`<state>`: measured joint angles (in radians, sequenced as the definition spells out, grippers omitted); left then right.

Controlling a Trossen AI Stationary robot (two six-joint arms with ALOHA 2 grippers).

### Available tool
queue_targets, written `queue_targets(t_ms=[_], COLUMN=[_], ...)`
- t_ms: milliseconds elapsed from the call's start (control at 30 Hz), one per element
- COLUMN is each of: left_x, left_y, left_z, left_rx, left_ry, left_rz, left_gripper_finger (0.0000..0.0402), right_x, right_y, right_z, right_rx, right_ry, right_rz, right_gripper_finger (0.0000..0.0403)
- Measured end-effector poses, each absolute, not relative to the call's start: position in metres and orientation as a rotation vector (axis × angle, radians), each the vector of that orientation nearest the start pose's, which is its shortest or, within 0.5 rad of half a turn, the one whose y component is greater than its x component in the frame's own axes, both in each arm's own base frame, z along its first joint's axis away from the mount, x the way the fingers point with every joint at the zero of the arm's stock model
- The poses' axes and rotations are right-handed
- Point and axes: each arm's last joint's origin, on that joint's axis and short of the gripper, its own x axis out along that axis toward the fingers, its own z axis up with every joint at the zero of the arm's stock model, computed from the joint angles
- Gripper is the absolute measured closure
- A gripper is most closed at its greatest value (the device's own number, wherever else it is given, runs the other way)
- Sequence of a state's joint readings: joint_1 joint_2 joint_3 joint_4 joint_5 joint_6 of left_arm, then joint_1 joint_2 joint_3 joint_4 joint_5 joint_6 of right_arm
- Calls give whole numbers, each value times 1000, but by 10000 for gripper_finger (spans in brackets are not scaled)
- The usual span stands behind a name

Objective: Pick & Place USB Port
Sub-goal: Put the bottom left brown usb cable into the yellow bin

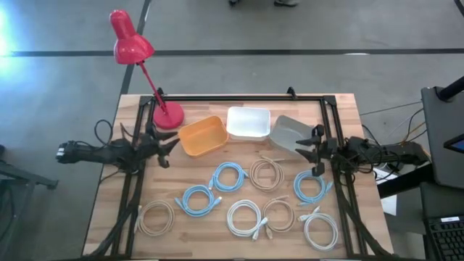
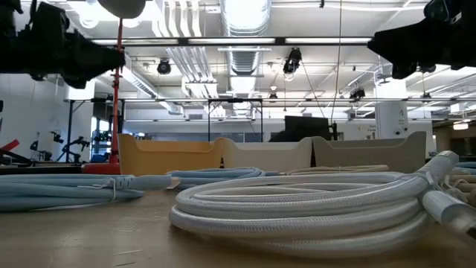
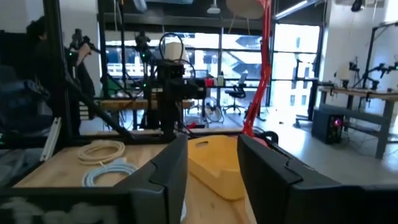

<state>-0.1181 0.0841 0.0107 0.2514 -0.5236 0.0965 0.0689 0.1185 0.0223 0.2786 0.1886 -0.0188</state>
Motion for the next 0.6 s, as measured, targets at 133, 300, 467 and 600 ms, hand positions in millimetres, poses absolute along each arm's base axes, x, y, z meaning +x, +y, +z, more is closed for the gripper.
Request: queue_targets(t_ms=[133,300,467,600], left_x=[98,99,109,122], left_y=[1,1,0,-1], left_z=[192,206,217,230], left_rx=[112,87,46,45], left_ry=[-171,-173,-96,1], left_rz=[355,357,349,344], left_gripper_finger=[261,258,226,181], right_x=[107,114,122,129], right_y=[2,0,-4,-6], right_z=[192,195,191,196], right_rx=[6,13,9,32], right_ry=[-211,-240,-200,-178], right_rz=[-122,-177,-229,-252], right_gripper_finger=[246,232,223,223])
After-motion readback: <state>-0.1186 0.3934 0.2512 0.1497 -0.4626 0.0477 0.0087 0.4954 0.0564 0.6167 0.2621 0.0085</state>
